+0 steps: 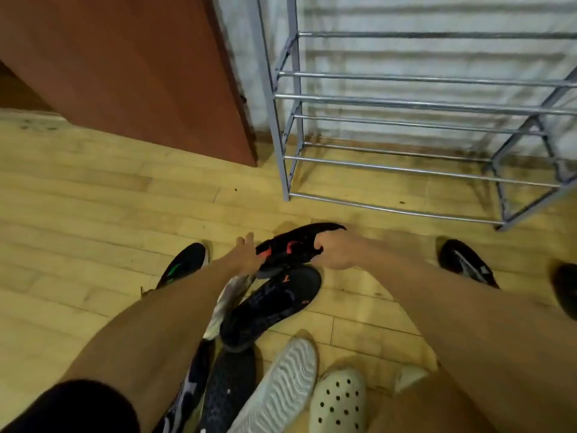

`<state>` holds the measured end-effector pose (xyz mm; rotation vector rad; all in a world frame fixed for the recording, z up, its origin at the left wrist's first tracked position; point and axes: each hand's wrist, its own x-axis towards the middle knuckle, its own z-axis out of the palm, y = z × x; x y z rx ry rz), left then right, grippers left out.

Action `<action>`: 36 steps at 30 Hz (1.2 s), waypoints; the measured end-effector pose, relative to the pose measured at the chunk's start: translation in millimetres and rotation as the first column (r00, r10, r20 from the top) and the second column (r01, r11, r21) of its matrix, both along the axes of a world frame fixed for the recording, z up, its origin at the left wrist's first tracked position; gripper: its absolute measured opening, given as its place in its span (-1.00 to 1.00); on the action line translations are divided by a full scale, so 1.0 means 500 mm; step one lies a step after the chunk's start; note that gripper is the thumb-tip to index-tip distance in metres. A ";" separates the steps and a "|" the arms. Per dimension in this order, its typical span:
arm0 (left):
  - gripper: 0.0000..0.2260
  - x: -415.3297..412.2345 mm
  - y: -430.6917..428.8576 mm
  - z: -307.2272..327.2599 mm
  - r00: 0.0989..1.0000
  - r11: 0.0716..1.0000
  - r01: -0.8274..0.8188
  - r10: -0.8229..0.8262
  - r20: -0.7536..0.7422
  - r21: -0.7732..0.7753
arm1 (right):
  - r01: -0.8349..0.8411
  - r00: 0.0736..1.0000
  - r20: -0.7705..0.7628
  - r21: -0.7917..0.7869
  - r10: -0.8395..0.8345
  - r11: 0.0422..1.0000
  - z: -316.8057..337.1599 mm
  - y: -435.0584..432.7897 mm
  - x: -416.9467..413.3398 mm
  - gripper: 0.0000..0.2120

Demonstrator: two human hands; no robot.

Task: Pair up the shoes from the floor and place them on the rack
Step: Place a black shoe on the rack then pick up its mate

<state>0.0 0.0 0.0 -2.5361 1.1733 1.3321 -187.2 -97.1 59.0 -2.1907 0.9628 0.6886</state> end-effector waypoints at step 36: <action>-0.85 -0.441 -0.107 0.424 0.949 0.916 0.219 -0.280 -0.143 -0.336 | 0.537 0.805 0.208 0.140 -0.555 0.832 0.316 -0.012 -0.520 -0.43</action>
